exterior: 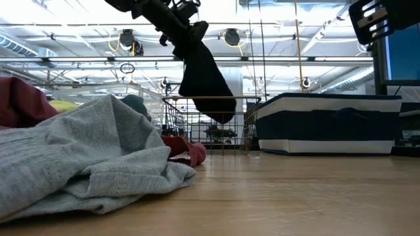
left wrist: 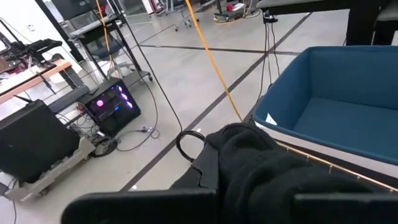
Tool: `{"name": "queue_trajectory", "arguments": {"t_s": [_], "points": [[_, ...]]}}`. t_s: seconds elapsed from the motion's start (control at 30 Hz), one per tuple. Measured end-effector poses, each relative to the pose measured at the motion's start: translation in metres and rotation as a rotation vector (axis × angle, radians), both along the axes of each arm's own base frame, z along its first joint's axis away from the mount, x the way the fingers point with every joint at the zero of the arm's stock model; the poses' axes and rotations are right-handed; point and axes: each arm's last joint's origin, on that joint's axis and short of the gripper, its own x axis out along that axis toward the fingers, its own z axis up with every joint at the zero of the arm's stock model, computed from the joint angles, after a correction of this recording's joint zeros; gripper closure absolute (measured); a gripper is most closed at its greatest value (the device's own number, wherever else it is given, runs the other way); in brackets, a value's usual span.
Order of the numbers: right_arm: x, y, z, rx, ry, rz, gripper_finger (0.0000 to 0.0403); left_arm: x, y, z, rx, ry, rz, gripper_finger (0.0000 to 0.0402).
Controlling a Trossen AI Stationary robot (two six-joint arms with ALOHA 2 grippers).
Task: Pick & Place Cloths
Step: Put the black boxer into the wire basket
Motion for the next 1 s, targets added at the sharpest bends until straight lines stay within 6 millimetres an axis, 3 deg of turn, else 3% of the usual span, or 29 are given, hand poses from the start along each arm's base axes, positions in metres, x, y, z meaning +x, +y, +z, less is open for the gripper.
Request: {"name": "queue_trajectory", "arguments": {"t_s": [0.27,0.53,1.0], "points": [[-0.009,-0.024,0.016,-0.057,-0.023,-0.008,0.0289,0.003,0.001,-0.004,-0.008,0.003,-0.014,0.0401],[-0.023,-0.045,0.032,-0.074,-0.073,-0.028,0.0289,0.019,0.010,-0.029,-0.021,0.038,-0.016,0.0401],[-0.031,-0.050,0.038,-0.069,-0.086,-0.028,0.0289,0.039,0.027,-0.078,-0.127,0.116,-0.048,0.0401]]}}
